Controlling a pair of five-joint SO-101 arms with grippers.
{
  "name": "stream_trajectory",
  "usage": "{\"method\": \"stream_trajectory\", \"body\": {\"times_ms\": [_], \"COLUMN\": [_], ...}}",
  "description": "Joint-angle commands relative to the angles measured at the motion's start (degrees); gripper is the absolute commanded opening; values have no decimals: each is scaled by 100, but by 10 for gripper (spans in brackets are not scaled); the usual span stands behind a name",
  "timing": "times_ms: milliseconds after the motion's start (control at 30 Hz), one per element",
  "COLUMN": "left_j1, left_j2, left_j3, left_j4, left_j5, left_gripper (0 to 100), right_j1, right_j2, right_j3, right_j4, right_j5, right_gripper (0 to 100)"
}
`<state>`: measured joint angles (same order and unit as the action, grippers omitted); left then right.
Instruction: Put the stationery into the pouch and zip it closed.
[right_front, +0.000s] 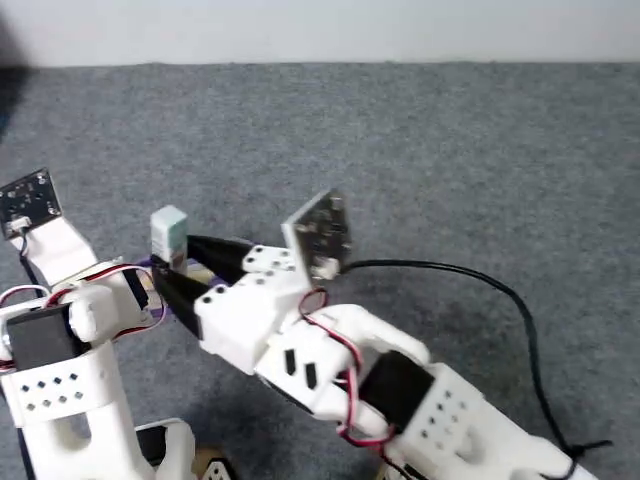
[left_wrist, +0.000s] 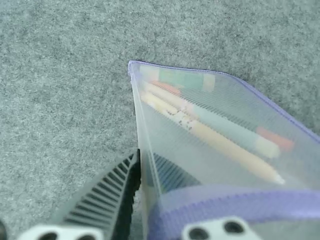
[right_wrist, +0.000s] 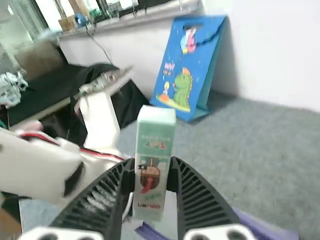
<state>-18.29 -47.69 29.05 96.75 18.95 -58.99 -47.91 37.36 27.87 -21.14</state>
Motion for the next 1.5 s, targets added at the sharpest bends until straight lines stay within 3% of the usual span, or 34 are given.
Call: {"method": "stream_trajectory", "body": {"times_ms": [0, 133, 300, 533, 767, 933, 1200, 1467], "left_j1": [-9, -9, -9, -9, -9, -9, -9, -9], "left_j2": [70, 62, 62, 62, 62, 62, 70, 62], "left_j3": [13, 13, 13, 13, 13, 13, 13, 13], "left_j4": [-79, -79, -79, -79, -79, -88, -88, -88], "left_j5": [79, 79, 79, 79, 79, 79, 79, 79], "left_gripper": [13, 13, 13, 13, 13, 13, 13, 13], "right_j1": [-75, -66, -66, 136, 593, 409, -382, 40], "right_j2": [286, 611, 822, 365, -884, -1174, -198, 1332], "right_j3": [-44, -18, 79, 44, 44, 79, 79, 44], "right_j4": [-163, -92, -48, 66, 1473, 2070, 1121, 303], "right_j5": [70, 79, 123, 246, 607, 615, 607, 642], "right_gripper": [12, 43, 226, 157, 145, 144, 143, 143]}}
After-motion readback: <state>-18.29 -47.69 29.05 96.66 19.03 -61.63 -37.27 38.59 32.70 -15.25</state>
